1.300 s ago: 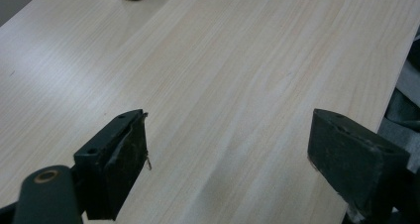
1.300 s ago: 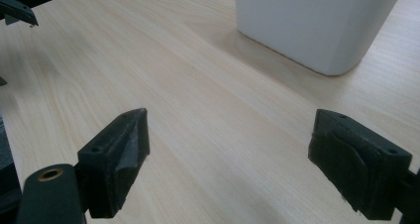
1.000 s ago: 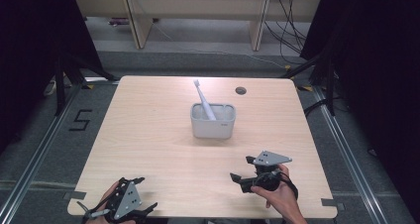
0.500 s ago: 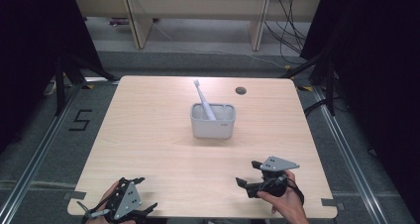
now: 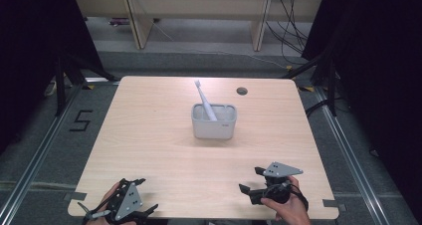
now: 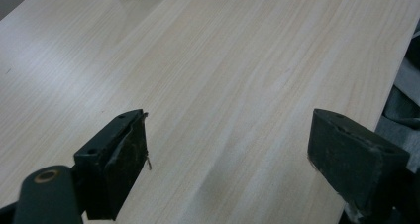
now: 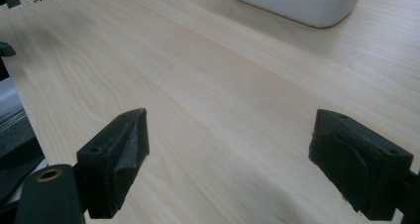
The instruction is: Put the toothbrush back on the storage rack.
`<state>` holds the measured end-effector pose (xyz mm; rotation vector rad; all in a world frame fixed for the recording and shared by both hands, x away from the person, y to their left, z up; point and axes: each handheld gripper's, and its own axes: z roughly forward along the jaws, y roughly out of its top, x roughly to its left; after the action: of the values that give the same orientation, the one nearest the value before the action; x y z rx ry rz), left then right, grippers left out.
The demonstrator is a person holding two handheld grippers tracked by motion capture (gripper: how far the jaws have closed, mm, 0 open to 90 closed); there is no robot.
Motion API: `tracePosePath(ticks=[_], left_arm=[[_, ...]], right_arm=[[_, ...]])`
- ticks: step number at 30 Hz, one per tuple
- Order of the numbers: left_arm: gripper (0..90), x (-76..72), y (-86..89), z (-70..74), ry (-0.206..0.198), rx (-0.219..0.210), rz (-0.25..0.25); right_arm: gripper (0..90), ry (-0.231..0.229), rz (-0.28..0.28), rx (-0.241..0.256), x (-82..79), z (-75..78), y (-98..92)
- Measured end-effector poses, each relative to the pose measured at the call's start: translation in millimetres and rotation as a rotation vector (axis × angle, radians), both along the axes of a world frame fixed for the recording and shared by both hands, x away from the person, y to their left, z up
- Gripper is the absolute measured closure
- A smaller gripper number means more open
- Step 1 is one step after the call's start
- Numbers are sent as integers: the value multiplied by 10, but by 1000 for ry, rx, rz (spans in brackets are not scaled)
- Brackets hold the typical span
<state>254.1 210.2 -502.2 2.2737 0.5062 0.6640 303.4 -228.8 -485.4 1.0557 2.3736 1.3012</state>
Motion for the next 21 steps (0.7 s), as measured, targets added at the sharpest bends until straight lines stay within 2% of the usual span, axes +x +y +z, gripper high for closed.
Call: tracePosePath(ticks=[2, 3, 5, 6, 7, 9, 12, 13, 16, 17, 20, 21], left_arm=[[150, -11, -3, -3, 10, -10, 5], [151, -8, -3, -3, 8, -3, 4], [150, -9, -1, -4, 8, -2, 5], [150, -8, -1, -6, 6, -7, 7], [150, -6, -1, -7, 4, -7, 9], [150, -4, -3, -9, 2, -5, 13], [150, -5, 0, -1, 8, 9, 2], [150, -7, -9, -14, -3, -2, 12], [150, -5, -4, -12, -3, -1, 11], [150, -6, -4, -13, -3, -1, 12], [151, -13, -13, -14, 3, -5, 13], [151, -16, -11, -6, 16, -3, 6]], right_arm=[[161, 12, -8, -5, -24, -10, 1], [161, 40, -6, 11, -50, -26, 10], [161, 6, 3, -14, -44, -30, -8], [161, 38, -6, 4, -70, -36, 9], [161, 10, 0, -20, -66, -31, -8], [161, 1, 6, -33, -80, -39, -4], [162, 21, 7, -27, -97, -52, 8], [163, 35, -9, -50, -129, -51, 4], [163, 13, 4, -63, -146, -74, 0], [162, 21, 20, -60, -149, -76, -1], [162, 26, 22, -64, -180, -79, 1], [162, 22, 31, -69, -183, -80, -7]])
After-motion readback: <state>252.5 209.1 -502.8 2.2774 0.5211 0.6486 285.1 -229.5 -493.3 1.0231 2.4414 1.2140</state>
